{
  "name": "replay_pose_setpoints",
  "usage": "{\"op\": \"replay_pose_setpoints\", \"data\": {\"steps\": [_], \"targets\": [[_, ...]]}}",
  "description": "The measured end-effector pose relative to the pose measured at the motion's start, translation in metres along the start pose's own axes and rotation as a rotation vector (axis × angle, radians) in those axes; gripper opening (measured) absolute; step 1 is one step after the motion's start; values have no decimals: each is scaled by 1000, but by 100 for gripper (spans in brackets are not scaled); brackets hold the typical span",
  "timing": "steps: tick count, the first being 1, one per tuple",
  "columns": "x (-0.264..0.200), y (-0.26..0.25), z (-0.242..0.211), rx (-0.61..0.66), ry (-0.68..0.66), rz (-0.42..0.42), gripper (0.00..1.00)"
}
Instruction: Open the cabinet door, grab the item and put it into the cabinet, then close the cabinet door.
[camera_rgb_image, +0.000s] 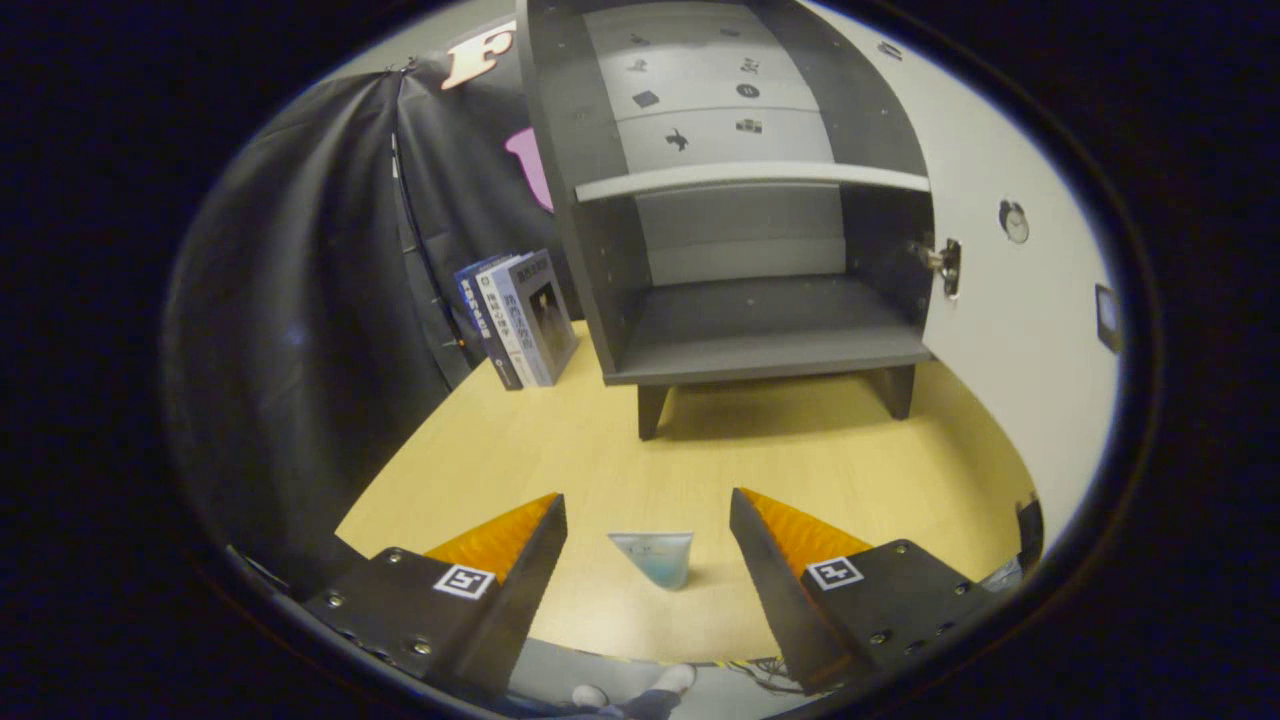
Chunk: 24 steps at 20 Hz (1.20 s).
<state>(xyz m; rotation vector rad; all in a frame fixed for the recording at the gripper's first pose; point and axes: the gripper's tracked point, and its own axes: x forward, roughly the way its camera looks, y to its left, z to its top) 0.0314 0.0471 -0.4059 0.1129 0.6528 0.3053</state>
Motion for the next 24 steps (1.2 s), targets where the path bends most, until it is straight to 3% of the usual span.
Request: {"op": "replay_pose_setpoints", "data": {"steps": [4,9,14,19,24], "targets": [[24,-4,-32,-11,42,-33,95],[30,-3,-36,-21,28,-45,86],[28,-11,-30,-22,30,-67,55],[-7,-5,26,-25,-48,-52,55],[-54,2,143,-107,-217,-54,55]]}}
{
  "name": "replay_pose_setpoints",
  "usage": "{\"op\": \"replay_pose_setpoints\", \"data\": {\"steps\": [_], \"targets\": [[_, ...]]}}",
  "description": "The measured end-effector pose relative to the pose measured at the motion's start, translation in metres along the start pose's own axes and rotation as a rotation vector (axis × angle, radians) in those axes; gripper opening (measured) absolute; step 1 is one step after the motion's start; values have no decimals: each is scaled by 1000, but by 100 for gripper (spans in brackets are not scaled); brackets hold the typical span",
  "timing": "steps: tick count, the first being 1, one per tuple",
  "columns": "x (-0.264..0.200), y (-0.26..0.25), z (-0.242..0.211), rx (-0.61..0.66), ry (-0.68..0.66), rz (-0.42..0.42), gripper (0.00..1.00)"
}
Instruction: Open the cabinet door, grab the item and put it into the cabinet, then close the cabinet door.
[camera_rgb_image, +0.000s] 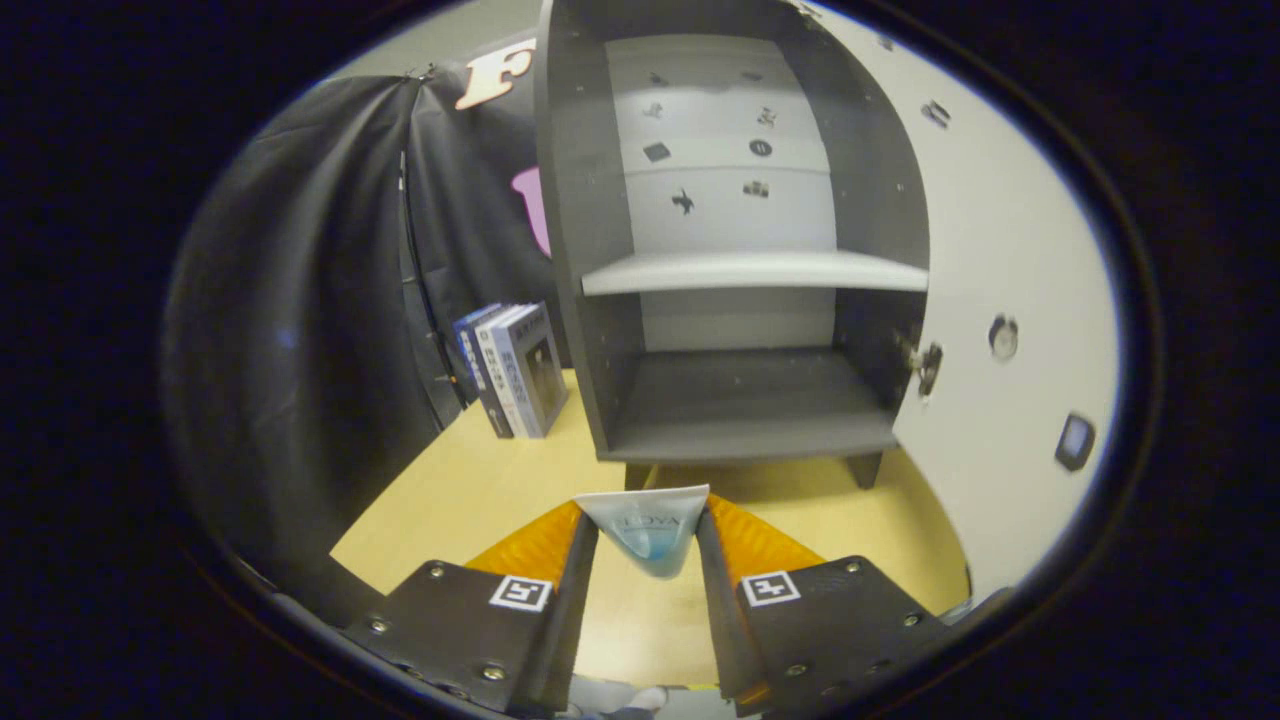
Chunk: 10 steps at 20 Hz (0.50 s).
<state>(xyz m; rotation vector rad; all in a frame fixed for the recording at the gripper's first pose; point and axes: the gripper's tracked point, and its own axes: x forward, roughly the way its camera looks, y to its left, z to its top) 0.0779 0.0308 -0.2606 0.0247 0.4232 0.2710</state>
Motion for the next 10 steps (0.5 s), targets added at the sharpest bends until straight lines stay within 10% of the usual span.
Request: {"op": "replay_pose_setpoints", "data": {"steps": [10], "targets": [[38,-38,206,26,-217,-44,54]]}}
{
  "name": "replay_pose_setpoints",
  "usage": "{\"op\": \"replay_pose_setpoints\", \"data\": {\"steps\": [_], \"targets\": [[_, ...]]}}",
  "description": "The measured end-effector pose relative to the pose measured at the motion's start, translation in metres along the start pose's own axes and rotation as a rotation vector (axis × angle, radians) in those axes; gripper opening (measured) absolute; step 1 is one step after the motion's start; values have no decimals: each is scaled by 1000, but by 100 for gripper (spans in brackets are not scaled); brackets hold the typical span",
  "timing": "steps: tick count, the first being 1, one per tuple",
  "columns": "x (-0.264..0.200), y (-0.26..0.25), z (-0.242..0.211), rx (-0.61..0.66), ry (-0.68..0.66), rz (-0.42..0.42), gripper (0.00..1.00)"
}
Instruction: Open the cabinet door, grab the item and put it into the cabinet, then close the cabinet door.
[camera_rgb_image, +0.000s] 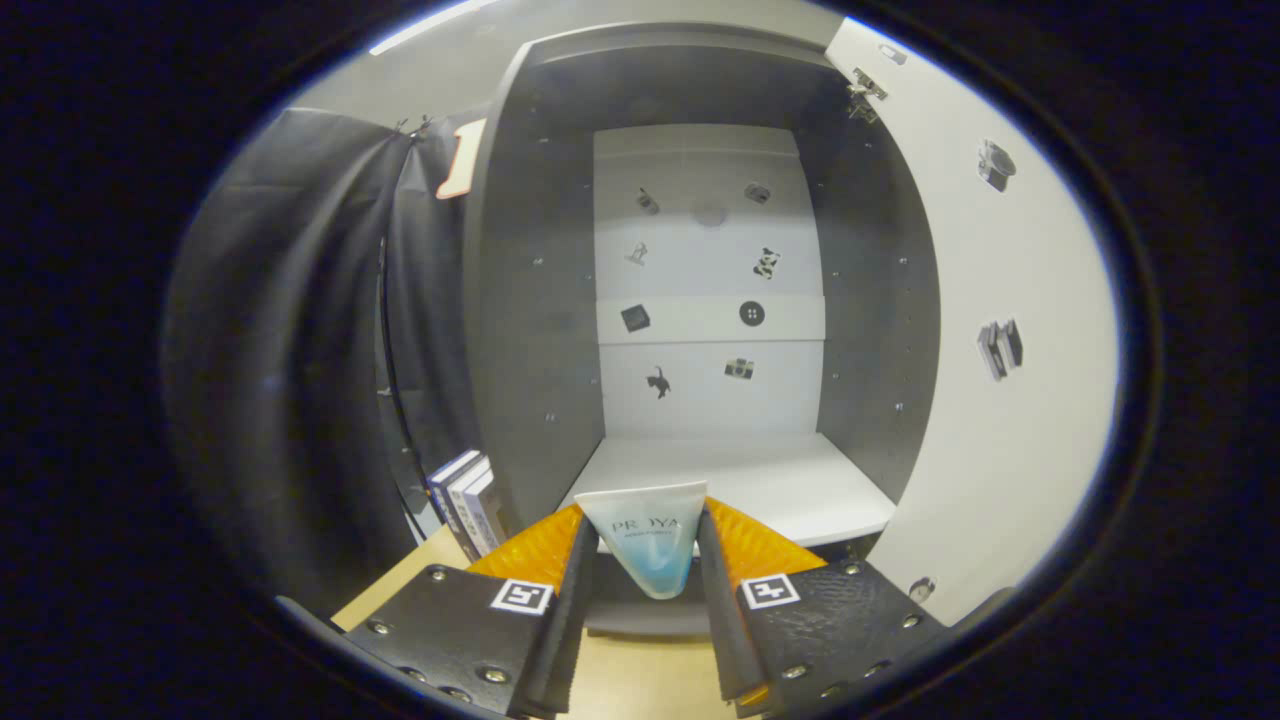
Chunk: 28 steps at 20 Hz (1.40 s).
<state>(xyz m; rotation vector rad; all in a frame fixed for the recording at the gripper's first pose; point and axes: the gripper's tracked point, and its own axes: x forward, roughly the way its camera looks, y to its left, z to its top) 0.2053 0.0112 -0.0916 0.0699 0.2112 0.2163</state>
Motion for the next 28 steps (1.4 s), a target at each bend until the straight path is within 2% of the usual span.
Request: {"op": "replay_pose_setpoints", "data": {"steps": [4,9,18,24,28], "targets": [[51,-31,20,26,48,-37,54],[93,-52,10,33,103,-67,54],[119,-58,-11,37,184,-83,54],[119,-61,-10,37,171,-89,62],[103,-64,-1,24,129,-119,81]]}}
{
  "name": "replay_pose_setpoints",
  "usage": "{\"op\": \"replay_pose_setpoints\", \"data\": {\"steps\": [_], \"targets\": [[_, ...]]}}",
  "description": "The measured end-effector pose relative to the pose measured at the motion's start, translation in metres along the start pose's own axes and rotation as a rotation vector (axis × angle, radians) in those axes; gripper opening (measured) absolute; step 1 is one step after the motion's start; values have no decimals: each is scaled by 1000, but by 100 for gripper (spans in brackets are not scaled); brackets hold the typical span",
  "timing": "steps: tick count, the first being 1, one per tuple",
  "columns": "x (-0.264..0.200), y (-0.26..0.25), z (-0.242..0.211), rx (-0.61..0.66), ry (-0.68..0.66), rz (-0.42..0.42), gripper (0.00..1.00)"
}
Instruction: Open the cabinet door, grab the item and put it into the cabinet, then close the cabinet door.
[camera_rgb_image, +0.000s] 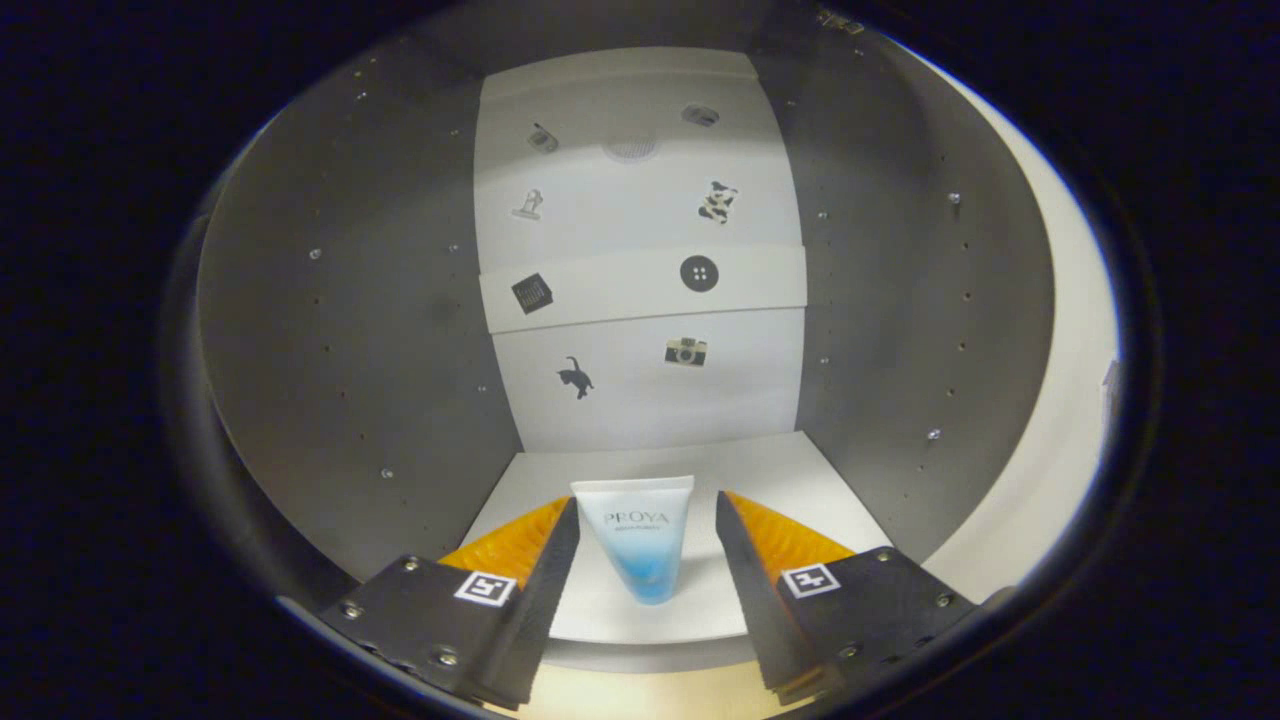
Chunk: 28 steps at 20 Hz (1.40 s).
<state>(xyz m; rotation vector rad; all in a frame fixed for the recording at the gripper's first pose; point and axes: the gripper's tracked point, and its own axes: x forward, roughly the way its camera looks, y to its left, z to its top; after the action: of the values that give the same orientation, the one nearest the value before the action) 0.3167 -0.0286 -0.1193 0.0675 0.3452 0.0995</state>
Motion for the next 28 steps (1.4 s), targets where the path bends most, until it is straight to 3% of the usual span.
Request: {"op": "replay_pose_setpoints", "data": {"steps": [6,10,17,23,28], "targets": [[-79,5,12,-16,-96,-10,84],[-161,10,4,-14,-136,-6,85],[-308,-28,-20,-29,-171,-82,84],[-403,-110,-41,11,-166,-254,84],[-449,-200,-56,42,-165,-417,84]]}}
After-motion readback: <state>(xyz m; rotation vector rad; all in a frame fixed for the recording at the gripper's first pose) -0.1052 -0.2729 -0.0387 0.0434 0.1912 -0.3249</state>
